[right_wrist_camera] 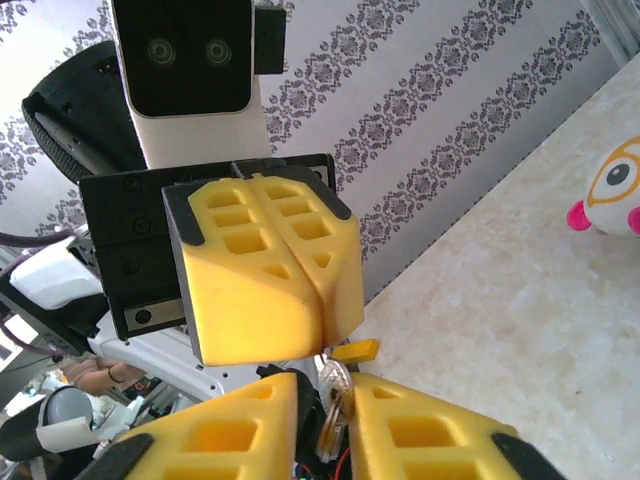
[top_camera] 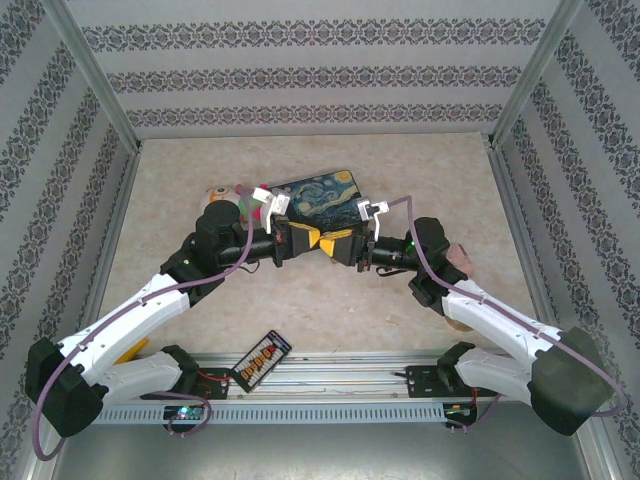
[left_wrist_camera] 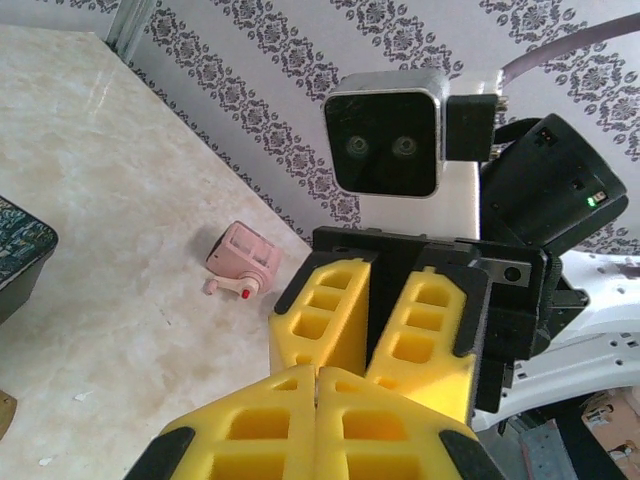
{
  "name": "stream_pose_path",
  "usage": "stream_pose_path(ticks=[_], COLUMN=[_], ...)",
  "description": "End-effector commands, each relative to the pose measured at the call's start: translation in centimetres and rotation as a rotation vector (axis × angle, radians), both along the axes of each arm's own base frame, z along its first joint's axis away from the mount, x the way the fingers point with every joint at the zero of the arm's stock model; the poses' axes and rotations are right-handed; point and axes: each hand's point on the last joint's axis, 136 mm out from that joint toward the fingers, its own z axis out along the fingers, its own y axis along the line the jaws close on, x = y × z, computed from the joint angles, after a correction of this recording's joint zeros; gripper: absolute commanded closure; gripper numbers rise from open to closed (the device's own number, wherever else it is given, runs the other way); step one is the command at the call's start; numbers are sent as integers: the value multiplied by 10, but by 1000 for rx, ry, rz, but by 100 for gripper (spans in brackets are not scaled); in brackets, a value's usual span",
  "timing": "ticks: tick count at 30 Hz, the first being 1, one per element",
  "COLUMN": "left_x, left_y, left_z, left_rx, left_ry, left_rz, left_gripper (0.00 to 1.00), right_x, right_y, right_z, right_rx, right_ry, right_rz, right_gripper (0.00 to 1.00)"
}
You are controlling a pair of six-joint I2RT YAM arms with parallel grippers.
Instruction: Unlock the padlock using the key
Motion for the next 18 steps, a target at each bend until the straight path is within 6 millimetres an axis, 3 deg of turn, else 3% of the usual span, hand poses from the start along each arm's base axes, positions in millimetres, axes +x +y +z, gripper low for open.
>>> stream_pose_path(ticks=[1, 8, 10, 11, 13, 15, 18], left_x=[2, 7, 8, 10, 13, 16, 25], left_y=[5, 8, 9, 10, 13, 19, 35], left_z=[11, 11, 12, 12, 13, 14, 18], left_rx=[-42, -65, -74, -76, -78, -80, -99], left_ry=[-35, -24, -19, -19, -25, -39, -69], left_rz=[12, 36, 48, 56, 83, 127, 244], left_gripper=[100, 100, 86, 75, 31, 0, 1], right_x=[-6, -2, 2, 5, 13, 23, 40], right_y=[0, -5, -10, -13, -20, -29, -47], right_z=[23, 20, 17, 16, 9, 2, -19], right_rx=[50, 53, 52, 50, 34, 16, -37], right_ry=[-75, -58, -49, -42, -11, 27, 124], right_rz=[32, 6, -29, -51, -107, -165, -283], right_gripper=[84, 100, 100, 100, 100, 100, 100])
